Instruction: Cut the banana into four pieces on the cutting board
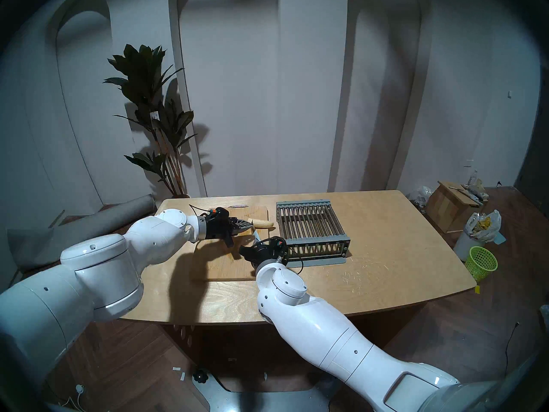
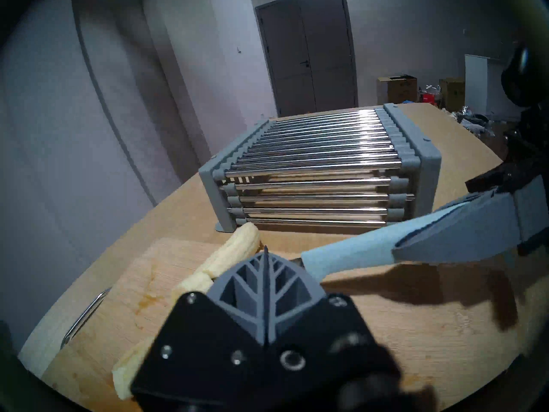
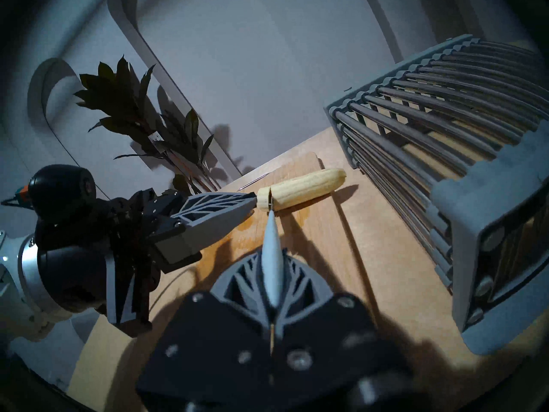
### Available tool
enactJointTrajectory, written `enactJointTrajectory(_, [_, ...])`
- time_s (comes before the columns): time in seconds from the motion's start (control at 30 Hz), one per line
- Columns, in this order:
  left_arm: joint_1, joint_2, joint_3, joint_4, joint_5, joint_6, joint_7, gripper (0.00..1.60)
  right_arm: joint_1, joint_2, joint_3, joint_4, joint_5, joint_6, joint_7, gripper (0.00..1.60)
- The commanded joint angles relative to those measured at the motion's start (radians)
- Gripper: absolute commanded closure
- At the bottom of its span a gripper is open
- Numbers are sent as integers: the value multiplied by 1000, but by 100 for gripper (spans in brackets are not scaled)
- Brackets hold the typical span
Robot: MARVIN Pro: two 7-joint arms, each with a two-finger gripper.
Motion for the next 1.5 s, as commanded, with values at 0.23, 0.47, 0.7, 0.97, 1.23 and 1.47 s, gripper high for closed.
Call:
enactJointTrajectory(0.23, [-12,20,-26,-12,-22,7,-11,160,-46,-11,110,-31,283,43,163,160])
enactJointTrajectory(0.47, [-6,39,-31,-20,-23,0,-38,160,-77,-31,177,-12,489,121,248,160])
enactJointTrajectory(0.7, [2,48,-33,-25,-24,-13,-57,160,-70,-39,198,16,593,197,308,160])
enactJointTrajectory(0.97, [-5,64,-66,-24,-52,-12,-70,160,-8,1,161,-21,534,244,337,160])
enactJointTrajectory(1.23, [-32,74,-153,-16,-132,17,-39,160,43,19,144,-32,471,247,333,160])
enactJointTrajectory(1.47, [-109,97,-290,-64,-258,37,6,160,48,30,131,-25,442,250,323,160])
